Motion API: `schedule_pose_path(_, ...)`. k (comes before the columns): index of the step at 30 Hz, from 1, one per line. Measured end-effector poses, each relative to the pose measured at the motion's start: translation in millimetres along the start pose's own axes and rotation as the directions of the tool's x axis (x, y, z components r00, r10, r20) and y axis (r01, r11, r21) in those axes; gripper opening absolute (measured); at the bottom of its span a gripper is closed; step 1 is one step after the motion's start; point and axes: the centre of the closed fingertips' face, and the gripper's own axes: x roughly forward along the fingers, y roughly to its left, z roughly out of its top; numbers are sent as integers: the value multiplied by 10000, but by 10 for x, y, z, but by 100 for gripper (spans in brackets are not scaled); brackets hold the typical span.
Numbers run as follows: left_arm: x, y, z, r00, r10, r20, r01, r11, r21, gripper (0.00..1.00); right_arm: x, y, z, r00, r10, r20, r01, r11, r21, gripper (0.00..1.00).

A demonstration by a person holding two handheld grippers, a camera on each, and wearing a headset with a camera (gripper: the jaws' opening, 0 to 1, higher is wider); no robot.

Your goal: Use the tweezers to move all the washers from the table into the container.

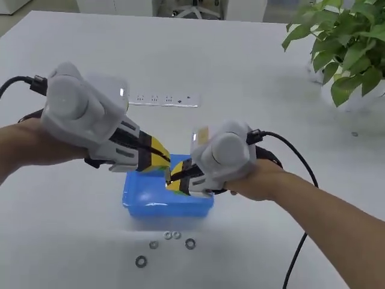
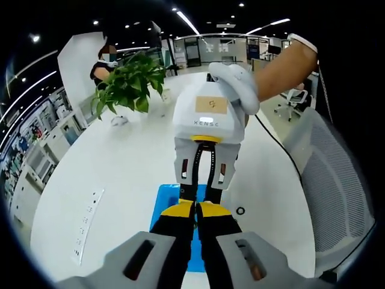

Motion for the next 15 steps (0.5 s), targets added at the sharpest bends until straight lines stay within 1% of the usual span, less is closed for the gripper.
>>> schedule_pose_path(6,90,67,-86,10000,-63,-61,62,9998,-180,6,91,-56,-83,10000,59,-28,-59,9999,126,9)
schedule_pose_path(15,191,120,-216,9996,-206,-177,198,9986,-485,6,214,-85,-188,9997,223,-83,-220,9992,333,9)
